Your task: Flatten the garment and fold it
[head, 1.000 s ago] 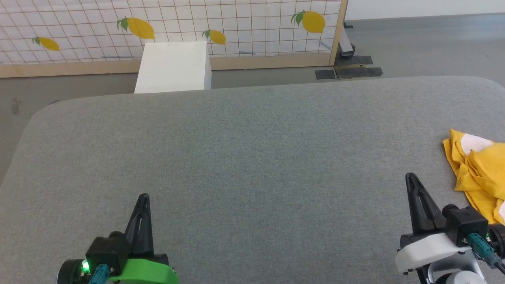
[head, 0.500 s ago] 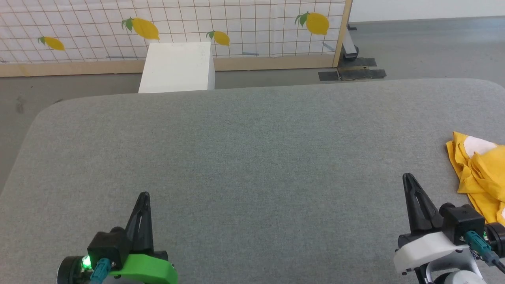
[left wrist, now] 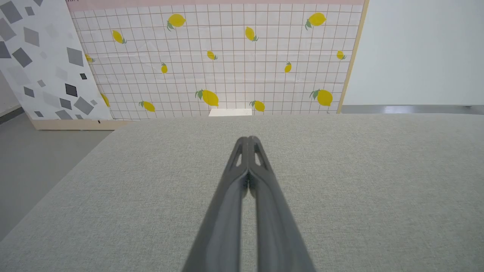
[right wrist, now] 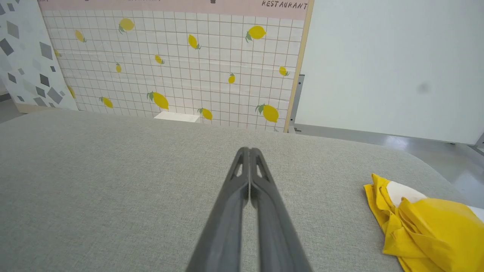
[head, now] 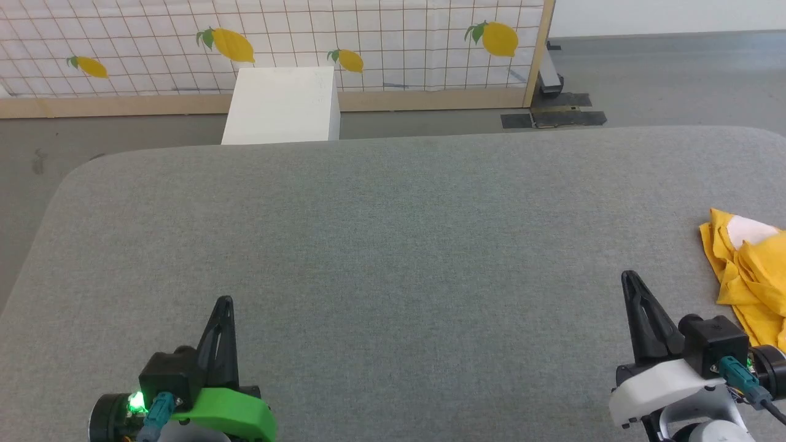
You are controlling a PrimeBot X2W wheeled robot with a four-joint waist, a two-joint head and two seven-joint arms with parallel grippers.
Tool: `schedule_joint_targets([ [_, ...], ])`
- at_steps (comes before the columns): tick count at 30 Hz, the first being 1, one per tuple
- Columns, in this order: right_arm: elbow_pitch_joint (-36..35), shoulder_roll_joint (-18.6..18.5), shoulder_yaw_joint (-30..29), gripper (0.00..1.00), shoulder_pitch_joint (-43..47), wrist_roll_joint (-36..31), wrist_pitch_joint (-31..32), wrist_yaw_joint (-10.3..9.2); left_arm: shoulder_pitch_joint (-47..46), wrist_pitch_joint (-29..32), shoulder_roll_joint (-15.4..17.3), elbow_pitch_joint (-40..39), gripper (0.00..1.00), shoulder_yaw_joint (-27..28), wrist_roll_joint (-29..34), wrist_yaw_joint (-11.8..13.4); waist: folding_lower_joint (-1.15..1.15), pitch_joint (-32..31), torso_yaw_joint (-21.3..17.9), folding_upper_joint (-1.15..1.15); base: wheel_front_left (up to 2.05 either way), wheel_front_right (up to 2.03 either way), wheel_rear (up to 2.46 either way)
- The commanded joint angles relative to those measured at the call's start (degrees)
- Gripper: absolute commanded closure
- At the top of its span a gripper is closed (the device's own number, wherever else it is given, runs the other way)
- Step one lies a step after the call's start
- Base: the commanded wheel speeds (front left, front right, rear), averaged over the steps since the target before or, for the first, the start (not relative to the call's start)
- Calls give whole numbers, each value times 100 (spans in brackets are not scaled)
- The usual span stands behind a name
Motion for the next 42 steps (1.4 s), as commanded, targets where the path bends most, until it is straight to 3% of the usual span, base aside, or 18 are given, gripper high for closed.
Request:
schedule_joint_targets([
  [1, -43, 10, 22, 100, -54, 29, 34, -4, -112, 35, -23, 22, 100, 16, 71, -1, 0, -3, 7, 0, 0, 0, 0],
  [42, -165, 16, 187, 100, -90, 71, 456, -7, -377, 510, -64, 216, 100, 99, 319, -1, 0, -64, 190, 0, 0, 0, 0],
])
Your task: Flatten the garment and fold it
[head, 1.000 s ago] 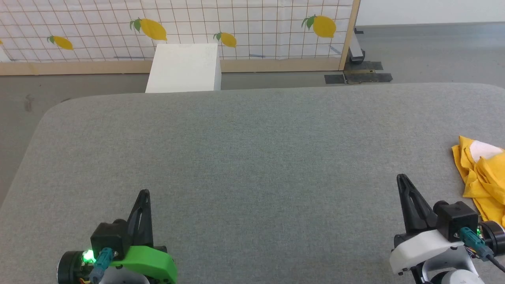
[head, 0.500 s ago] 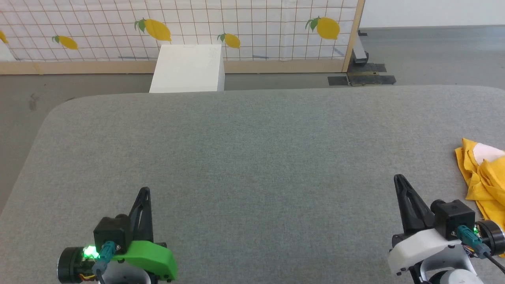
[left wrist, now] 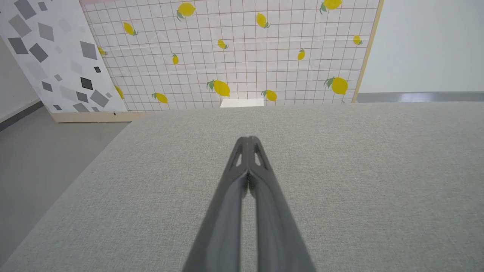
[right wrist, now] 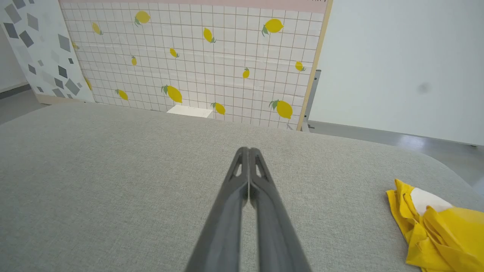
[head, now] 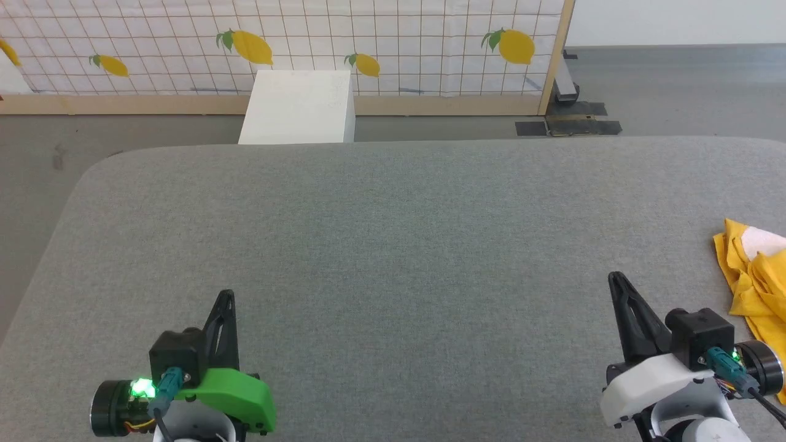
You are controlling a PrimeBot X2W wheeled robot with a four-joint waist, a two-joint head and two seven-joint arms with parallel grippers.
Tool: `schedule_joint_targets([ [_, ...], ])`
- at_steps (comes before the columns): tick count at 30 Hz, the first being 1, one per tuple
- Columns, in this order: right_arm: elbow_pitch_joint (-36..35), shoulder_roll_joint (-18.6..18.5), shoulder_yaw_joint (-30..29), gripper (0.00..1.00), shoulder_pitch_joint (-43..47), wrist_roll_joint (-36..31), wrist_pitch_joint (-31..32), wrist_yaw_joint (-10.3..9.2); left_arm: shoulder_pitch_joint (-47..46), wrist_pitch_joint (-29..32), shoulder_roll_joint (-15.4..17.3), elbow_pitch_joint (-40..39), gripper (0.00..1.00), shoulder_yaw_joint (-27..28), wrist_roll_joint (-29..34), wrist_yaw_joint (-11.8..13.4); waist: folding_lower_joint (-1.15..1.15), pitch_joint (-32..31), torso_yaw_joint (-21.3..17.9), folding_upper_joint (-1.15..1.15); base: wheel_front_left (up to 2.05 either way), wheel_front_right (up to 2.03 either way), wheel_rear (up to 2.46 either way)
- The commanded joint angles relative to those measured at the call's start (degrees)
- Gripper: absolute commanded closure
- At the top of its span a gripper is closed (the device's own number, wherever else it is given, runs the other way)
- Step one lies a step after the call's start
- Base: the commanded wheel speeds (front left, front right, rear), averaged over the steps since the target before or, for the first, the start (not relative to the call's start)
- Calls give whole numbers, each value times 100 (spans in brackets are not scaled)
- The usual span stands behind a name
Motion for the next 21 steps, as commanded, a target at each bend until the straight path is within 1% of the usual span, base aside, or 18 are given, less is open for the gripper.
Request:
schedule_joint_targets([
  [1, -39, 14, 23, 100, -75, 22, 36, -7, -106, 55, -33, 19, 100, 25, 61, -1, 0, -3, 7, 0, 0, 0, 0],
  [21, -102, 17, 107, 100, -94, 43, 251, -9, -241, 297, -54, 118, 100, 68, 187, -2, 0, -34, 100, 0, 0, 0, 0],
])
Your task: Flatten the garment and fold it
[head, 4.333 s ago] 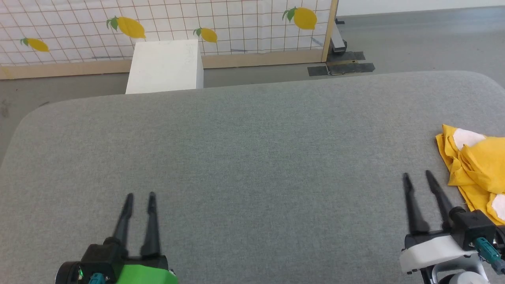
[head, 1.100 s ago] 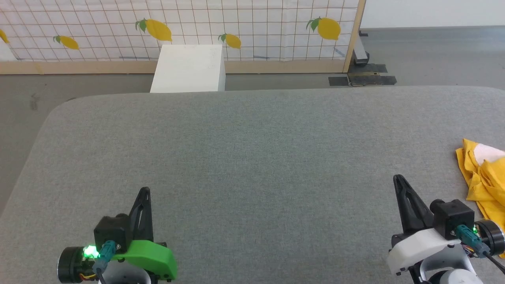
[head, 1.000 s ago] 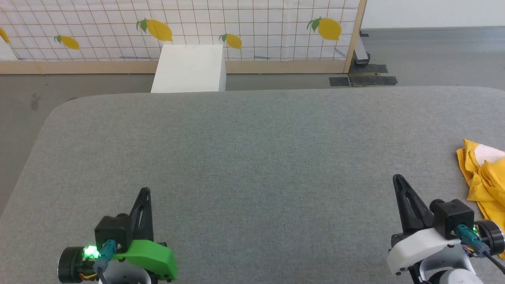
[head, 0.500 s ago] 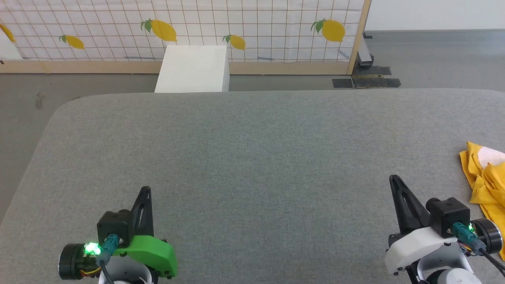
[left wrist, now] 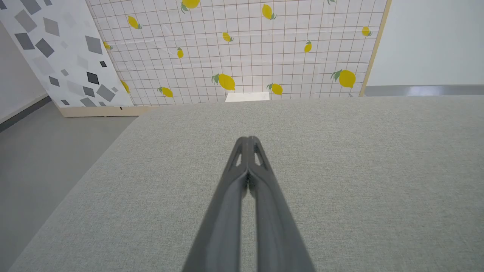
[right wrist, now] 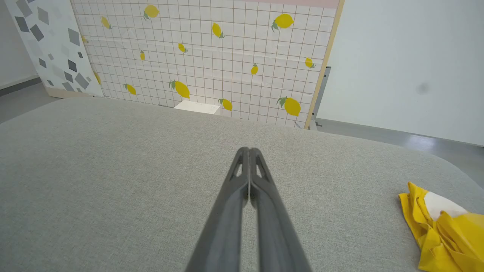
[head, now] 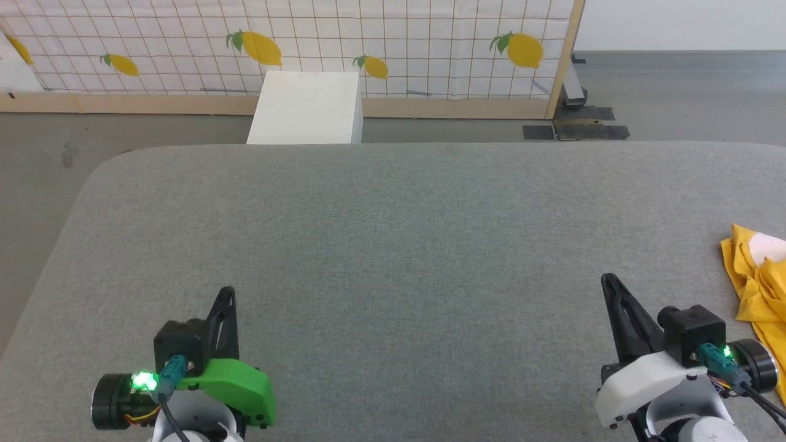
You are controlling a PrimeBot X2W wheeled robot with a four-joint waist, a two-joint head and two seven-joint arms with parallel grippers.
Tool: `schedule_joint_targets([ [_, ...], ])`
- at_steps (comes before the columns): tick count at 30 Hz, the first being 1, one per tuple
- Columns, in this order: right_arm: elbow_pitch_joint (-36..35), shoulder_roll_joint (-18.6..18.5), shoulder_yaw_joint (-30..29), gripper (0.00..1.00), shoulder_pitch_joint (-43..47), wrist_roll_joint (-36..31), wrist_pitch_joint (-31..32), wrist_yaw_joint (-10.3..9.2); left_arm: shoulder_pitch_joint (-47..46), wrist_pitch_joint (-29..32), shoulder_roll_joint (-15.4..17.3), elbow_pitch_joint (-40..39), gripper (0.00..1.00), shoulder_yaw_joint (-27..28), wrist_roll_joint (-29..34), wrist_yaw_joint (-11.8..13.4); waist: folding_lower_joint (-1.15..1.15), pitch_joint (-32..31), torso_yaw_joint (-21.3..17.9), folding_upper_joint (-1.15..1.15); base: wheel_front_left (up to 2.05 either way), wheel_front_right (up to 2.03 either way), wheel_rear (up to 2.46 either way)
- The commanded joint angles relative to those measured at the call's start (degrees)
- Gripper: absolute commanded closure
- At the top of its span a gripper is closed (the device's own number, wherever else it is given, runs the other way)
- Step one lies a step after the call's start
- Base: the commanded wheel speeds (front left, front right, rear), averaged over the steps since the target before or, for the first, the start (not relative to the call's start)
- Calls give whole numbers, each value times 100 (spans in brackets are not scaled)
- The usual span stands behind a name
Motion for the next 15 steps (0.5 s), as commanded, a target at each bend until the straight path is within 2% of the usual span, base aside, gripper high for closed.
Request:
schedule_joint_targets([
  [1, -38, 15, 16, 100, -89, 35, 19, -9, -95, 8, -32, 30, 100, 29, 80, -2, 0, -1, 2, 0, 0, 0, 0],
  [15, -38, 15, 16, 100, -89, 35, 19, -9, -95, 8, -33, 30, 100, 29, 80, -2, 0, -1, 2, 0, 0, 0, 0],
])
